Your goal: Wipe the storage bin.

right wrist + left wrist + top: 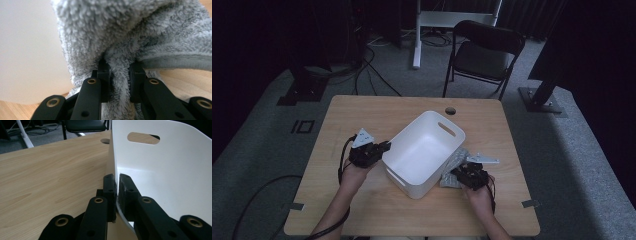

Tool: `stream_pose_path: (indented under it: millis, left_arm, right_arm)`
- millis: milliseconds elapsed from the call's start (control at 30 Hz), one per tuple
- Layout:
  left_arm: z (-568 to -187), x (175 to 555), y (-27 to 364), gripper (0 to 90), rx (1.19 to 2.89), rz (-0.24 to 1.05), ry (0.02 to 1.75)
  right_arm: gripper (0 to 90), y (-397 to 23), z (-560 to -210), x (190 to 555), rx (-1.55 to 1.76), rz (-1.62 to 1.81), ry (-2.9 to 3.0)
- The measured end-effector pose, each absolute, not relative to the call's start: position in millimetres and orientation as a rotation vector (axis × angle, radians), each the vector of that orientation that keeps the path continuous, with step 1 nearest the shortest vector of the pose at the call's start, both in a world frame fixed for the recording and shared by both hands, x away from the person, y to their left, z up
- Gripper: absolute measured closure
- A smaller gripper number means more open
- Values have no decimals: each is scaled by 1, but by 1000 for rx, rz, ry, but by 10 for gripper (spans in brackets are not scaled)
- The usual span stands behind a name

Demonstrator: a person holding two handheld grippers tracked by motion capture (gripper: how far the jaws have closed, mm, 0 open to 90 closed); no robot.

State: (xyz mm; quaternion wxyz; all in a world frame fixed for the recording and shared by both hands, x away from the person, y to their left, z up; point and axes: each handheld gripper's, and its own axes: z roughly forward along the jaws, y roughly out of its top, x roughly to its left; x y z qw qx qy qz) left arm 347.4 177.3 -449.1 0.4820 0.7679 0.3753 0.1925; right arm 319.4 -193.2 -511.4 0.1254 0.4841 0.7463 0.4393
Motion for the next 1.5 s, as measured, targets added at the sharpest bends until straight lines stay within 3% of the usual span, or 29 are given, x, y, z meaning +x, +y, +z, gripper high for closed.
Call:
stream_pose_path:
  millis: [433, 767, 967, 1500]
  left_arm:
    - [-450, 347, 175, 845, 1861, 486, 929]
    - [-451, 346, 170, 863, 1844, 512, 957]
    - [-451, 346, 169, 864, 1850, 526, 956]
    - [-452, 349, 173, 862, 1845, 466, 939]
  right_arm:
    - [760, -195, -528, 327, 1470, 1221, 2225]
    - [760, -222, -467, 299, 1364, 1435, 2059]
    - [759, -217, -440, 279, 1218, 1551, 2052]
    - [760, -182, -459, 283, 1130, 1429, 2157]
